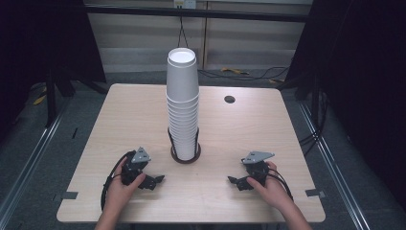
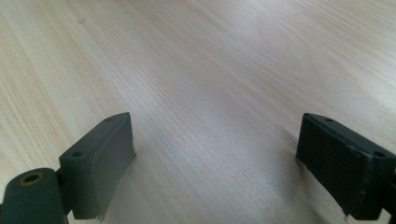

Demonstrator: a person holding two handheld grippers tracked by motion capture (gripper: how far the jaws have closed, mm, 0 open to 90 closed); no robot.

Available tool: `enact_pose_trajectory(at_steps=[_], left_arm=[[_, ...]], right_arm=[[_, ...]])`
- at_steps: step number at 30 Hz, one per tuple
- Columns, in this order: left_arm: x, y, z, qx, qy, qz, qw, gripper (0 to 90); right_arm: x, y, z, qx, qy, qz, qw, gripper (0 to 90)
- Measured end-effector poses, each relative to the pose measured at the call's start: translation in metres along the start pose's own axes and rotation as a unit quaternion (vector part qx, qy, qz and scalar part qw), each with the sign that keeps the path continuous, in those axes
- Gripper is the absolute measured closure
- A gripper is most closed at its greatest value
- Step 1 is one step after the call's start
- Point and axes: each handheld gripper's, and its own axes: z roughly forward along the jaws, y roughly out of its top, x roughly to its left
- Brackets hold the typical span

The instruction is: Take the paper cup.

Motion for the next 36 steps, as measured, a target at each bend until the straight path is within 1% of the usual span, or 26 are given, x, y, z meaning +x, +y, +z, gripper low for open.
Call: enact_pose_trajectory(at_steps=[5,7,9,13,14,15,16,17,18,19,20,21,22,23,24,25,26,27,28,29,30,31,32,34,35,36], left_arm=[[0.000,0.000,0.000,0.000,0.000,0.000,1.0000,0.0],[0.000,0.000,0.000,0.000,0.001,0.000,1.0000,0.0],[-0.001,-0.001,-0.001,0.001,0.004,0.002,1.0000,0.2],[-0.004,-0.004,-0.005,0.001,0.008,-0.011,0.9999,0.6],[-0.004,-0.004,-0.005,0.001,0.008,-0.011,0.9999,0.9],[-0.005,-0.005,-0.007,0.004,0.015,-0.017,0.9997,0.9],[-0.005,-0.005,-0.009,0.005,0.015,-0.018,0.9997,2.5],[-0.005,-0.005,-0.014,0.012,0.011,-0.024,0.9996,9.2],[-0.005,-0.005,-0.014,0.012,0.011,-0.024,0.9996,12.7],[-0.003,-0.002,-0.020,0.022,0.008,-0.036,0.9991,14.9],[-0.003,-0.002,-0.020,0.022,0.008,-0.036,0.9991,14.4],[-0.002,0.000,-0.023,0.015,0.003,-0.040,0.9991,14.5],[0.001,0.006,-0.031,-0.008,-0.016,-0.050,0.9986,14.6],[0.003,0.012,-0.037,-0.019,-0.031,-0.052,0.9980,14.9],[0.003,0.012,-0.037,-0.019,-0.031,-0.052,0.9980,14.9],[0.006,0.024,-0.047,-0.029,-0.033,-0.053,0.9976,14.9],[0.006,0.024,-0.047,-0.029,-0.033,-0.053,0.9976,14.9],[0.007,0.032,-0.052,-0.033,-0.028,-0.054,0.9976,14.9],[0.008,0.040,-0.058,-0.034,-0.029,-0.048,0.9978,14.9],[0.009,0.048,-0.064,-0.037,-0.031,-0.042,0.9979,14.9],[0.009,0.057,-0.069,-0.040,-0.030,-0.035,0.9981,14.8],[0.009,0.064,-0.075,-0.043,-0.027,-0.032,0.9982,14.8],[0.009,0.072,-0.081,-0.045,-0.029,-0.030,0.9981,14.8],[0.009,0.087,-0.091,-0.048,-0.032,-0.028,0.9980,14.8],[0.009,0.094,-0.096,-0.049,-0.032,-0.023,0.9980,14.8],[0.008,0.100,-0.101,-0.051,-0.032,-0.019,0.9980,14.7]], right_arm=[[0.000,0.002,0.002,0.001,-0.002,0.004,1.0000,10.5],[-0.001,0.004,0.004,0.001,0.000,0.001,1.0000,10.5],[-0.001,0.006,0.006,0.001,0.008,-0.002,1.0000,10.6],[-0.001,0.007,0.007,0.001,0.013,-0.010,0.9999,10.6],[-0.001,0.007,0.007,0.001,0.013,-0.010,0.9999,10.6],[0.000,0.007,0.007,0.001,0.012,-0.008,0.9999,10.6],[0.002,0.007,0.007,-0.001,0.006,-0.005,1.0000,11.0],[0.005,0.007,0.007,-0.001,0.008,-0.006,1.0000,11.6],[0.005,0.007,0.007,-0.001,0.008,-0.006,1.0000,11.6],[0.009,0.009,0.006,0.007,0.023,-0.006,0.9997,14.0],[0.011,0.012,0.005,0.014,0.033,-0.007,0.9994,14.9],[0.012,0.015,0.004,0.021,0.045,-0.006,0.9988,14.9],[0.014,0.017,0.003,0.019,0.053,-0.005,0.9984,15.0],[0.016,0.021,0.002,0.007,0.065,-0.005,0.9979,15.0],[0.019,0.027,-0.001,-0.006,0.073,-0.008,0.9973,15.1],[0.020,0.033,-0.003,-0.015,0.076,-0.010,0.9970,15.1],[0.022,0.038,-0.005,-0.023,0.077,-0.013,0.9967,15.1],[0.024,0.044,-0.007,-0.031,0.079,-0.016,0.9963,15.1],[0.024,0.044,-0.007,-0.031,0.079,-0.016,0.9963,15.1],[0.024,0.051,-0.009,-0.033,0.083,-0.018,0.9958,15.1],[0.025,0.067,-0.015,-0.047,0.079,-0.029,0.9954,15.0],[0.024,0.075,-0.019,-0.052,0.078,-0.031,0.9951,15.0],[0.024,0.075,-0.019,-0.052,0.078,-0.031,0.9951,15.0],[0.023,0.090,-0.025,-0.068,0.086,-0.028,0.9935,15.0],[0.023,0.098,-0.028,-0.076,0.094,-0.026,0.9923,14.9],[0.023,0.105,-0.031,-0.080,0.097,-0.026,0.9918,14.9]])
